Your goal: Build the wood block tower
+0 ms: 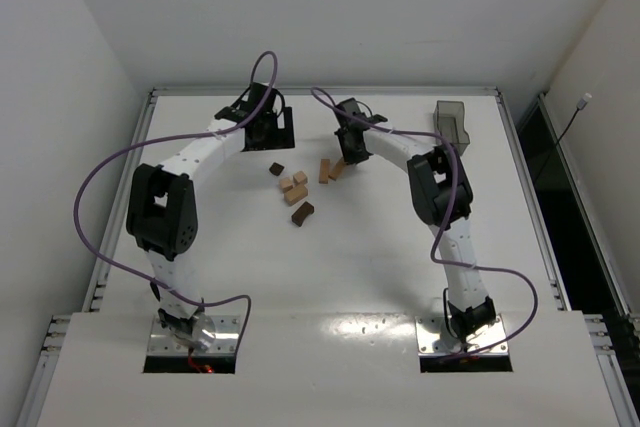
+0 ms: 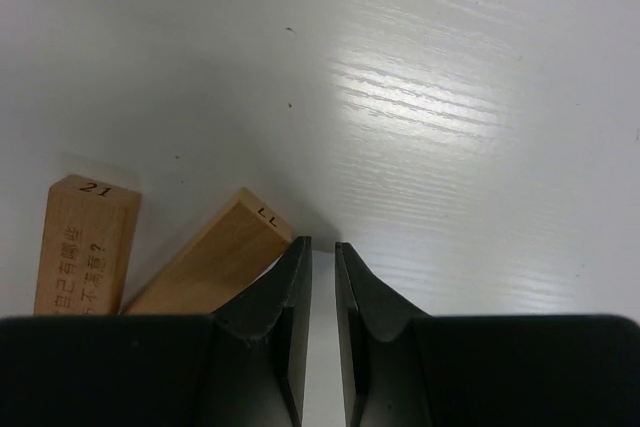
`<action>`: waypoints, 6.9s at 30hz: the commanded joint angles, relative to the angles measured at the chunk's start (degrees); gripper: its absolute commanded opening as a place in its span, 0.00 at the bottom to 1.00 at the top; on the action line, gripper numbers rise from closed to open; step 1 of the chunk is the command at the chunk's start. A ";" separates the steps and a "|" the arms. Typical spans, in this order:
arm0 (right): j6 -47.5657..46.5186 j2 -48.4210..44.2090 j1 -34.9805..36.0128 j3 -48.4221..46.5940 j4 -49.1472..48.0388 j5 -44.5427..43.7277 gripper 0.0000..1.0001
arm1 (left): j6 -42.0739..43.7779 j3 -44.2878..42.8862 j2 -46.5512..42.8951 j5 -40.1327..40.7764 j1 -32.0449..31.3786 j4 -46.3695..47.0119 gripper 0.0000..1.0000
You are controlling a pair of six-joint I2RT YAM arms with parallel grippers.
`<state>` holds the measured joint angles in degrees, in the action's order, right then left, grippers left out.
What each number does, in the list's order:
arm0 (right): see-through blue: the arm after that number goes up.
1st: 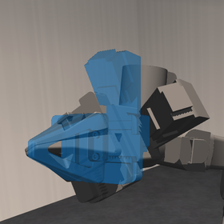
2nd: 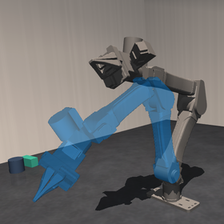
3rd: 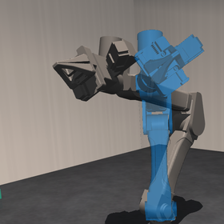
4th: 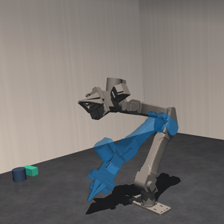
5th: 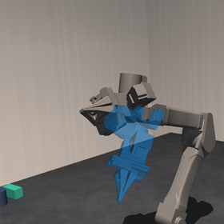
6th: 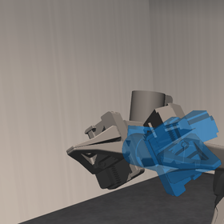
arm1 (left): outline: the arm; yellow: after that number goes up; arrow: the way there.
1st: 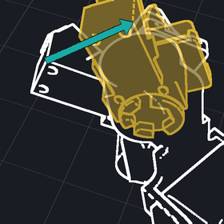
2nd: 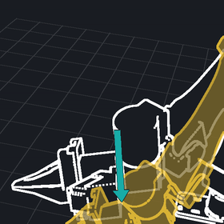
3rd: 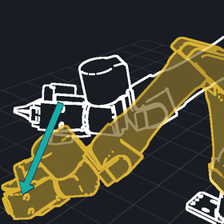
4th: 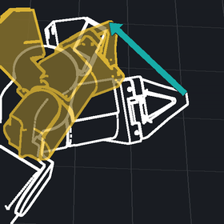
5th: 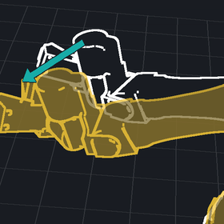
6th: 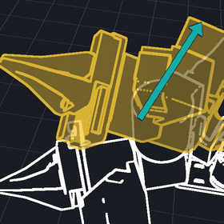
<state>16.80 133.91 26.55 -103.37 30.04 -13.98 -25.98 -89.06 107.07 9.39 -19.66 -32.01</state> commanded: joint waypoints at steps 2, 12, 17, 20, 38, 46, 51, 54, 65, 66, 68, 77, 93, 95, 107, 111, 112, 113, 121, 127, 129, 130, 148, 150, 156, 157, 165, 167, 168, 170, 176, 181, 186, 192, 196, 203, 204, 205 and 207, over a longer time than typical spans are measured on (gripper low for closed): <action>1.04 0.21 0.61 -2.18 -0.77 1.93 0.13 | -0.57 -1.38 0.86 -0.25 0.41 1.25 0.94; 1.04 1.27 1.67 -2.80 -0.77 3.69 0.19 | -0.04 -1.38 0.86 -0.86 0.41 1.25 0.94; 1.04 1.27 2.19 -3.33 -0.77 3.69 0.22 | -0.04 -2.00 1.39 -0.86 0.41 1.25 0.94; 1.04 1.27 2.72 -3.33 -0.77 3.69 0.22 | -0.04 -2.00 1.39 -0.86 0.41 1.25 0.94; 2.10 -2.51 3.78 0.62 -0.77 4.40 0.23 | -0.04 -2.00 1.92 -1.92 0.41 1.25 0.94; 2.63 -5.40 4.30 4.31 -0.77 3.87 0.23 | -0.57 -2.00 1.92 -1.92 0.41 1.25 0.94; 2.63 -7.08 4.30 5.73 -1.30 3.87 0.24 | -0.57 -2.00 1.92 -2.44 0.41 1.25 0.94; 2.63 -8.31 4.30 6.78 -1.83 4.39 0.24 | -0.57 -2.00 1.92 -2.44 0.41 1.25 0.94; 2.63 -7.17 5.89 5.03 -1.83 4.92 0.24 | -0.57 -0.94 0.86 -2.44 0.41 1.78 0.94; 2.63 -7.17 5.89 5.02 -1.83 4.92 0.24 | -0.57 -0.94 0.86 -2.44 0.41 1.78 0.94; 2.63 -7.17 5.89 5.02 -1.83 4.92 0.24 | -0.57 -0.94 0.86 -2.44 0.41 1.78 0.94; 2.63 -9.27 5.89 7.91 -2.44 1.85 0.24 | -0.57 -0.94 0.86 -2.44 0.41 1.78 0.94; 2.10 -4.00 4.22 1.68 -2.36 -1.32 0.24 | -0.57 -0.42 0.34 -2.97 0.41 1.78 0.94; 2.10 -3.48 4.22 1.16 -2.36 -0.27 0.24 | -0.57 -0.42 0.34 -2.97 0.41 1.78 0.94; 2.10 -8.91 3.60 5.54 -2.88 -3.86 0.23 | -0.57 -0.42 -0.27 -2.18 0.41 1.78 0.94; 1.04 -15.05 2.46 9.59 -4.20 -4.39 0.23 | -0.57 0.81 -0.89 -2.18 0.41 1.78 0.94; 0.44 -16.04 2.46 10.90 -4.72 -4.39 0.23 | -0.57 1.34 -1.50 -2.18 0.41 1.78 0.94; -0.35 -17.09 1.85 10.91 -4.73 -4.39 0.23 | -0.57 1.86 -1.51 -2.70 0.41 1.78 0.94; -11.77 -30.27 1.23 17.32 -4.20 -0.52 0.48 | 9.97 12.84 -9.85 -11.49 0.41 3.01 0.96; -17.14 -40.63 1.23 24.25 -3.59 -0.52 0.79 | 19.20 14.62 -10.31 -13.95 -0.12 0.12 0.96; -17.76 -42.23 0.71 27.15 -3.59 -0.52 0.83 | 22.62 12.69 -8.98 -15.44 -0.72 -0.51 0.93; -17.76 -42.85 0.70 27.87 -3.59 -0.52 0.84 | 24.20 11.90 -7.94 -15.97 -1.60 -1.73 0.90; -16.71 -43.20 -4.04 29.28 -3.59 5.72 0.84 | 39.07 4.25 2.79 -10.97 -6.62 -0.16 0.59; -16.71 -42.68 -4.05 29.28 -3.59 6.24 0.84 | 39.59 2.41 4.45 -10.97 -6.62 0.37 0.58; -16.71 -42.15 -4.57 29.81 -3.59 6.86 0.83 | 39.60 -2.34 7.63 -12.20 -6.62 -0.15 0.58; -16.71 -42.15 -4.57 29.81 -3.59 6.86 0.83 | 39.60 -3.92 9.02 -12.72 -6.62 -0.16 0.58; -16.18 -40.57 -5.63 28.67 -3.06 8.00 0.83 | 38.55 -6.57 11.59 -14.48 -6.62 -1.48 0.58; -16.18 -40.04 -5.63 28.67 -3.06 8.53 0.83 | 38.55 -6.57 11.59 -15.18 -6.62 -1.48 0.57; -15.66 -40.04 -6.15 28.67 -3.06 8.53 0.83 | 38.02 -6.57 12.11 -15.19 -6.62 -1.48 0.55; -15.65 -40.04 -6.15 28.67 -3.06 9.06 0.83 | 38.02 -6.57 12.11 -15.80 -6.62 -1.48 0.55; -15.65 -39.51 -6.68 28.67 -2.53 9.67 0.83 | 38.02 -6.04 12.11 -16.33 -7.15 -1.48 0.55; -15.65 -39.51 -7.21 28.67 -2.53 10.20 0.83 | 38.02 -6.04 13.26 -16.86 -7.67 -2.00 0.55; -15.65 -38.98 -7.74 28.67 -2.53 10.73 0.83 | 38.02 -4.82 13.78 -16.86 -8.20 -2.00 0.54; -15.13 -38.46 -8.26 28.67 -2.53 11.78 0.83 | 37.50 -3.76 13.78 -17.39 -8.20 -2.00 0.50; -15.13 -38.46 -8.79 28.67 -2.01 12.31 0.83 | 37.49 -3.23 13.78 -17.39 -8.20 -2.00 0.48; -14.60 -38.46 -9.32 28.14 -2.01 12.83 0.82 | 37.49 -3.23 14.31 -16.86 -8.20 -1.48 0.42; -14.60 -38.46 -9.32 28.14 -2.01 12.83 0.82 | 37.49 -3.23 14.31 -16.86 -8.20 -0.95 0.36; -14.60 -37.94 -9.32 28.14 -2.01 12.83 0.82 | 36.97 -3.23 14.31 -16.25 -8.20 -0.95 0.31; -14.60 -37.93 -9.32 28.14 -2.01 13.44 0.82 | 36.96 -3.23 14.31 -16.24 -8.20 -0.95 0.19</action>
<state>1.41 95.72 17.43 -72.69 28.86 -2.24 11.03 -92.38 120.99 -6.68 -27.40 -33.98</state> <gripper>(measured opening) 0.818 0.260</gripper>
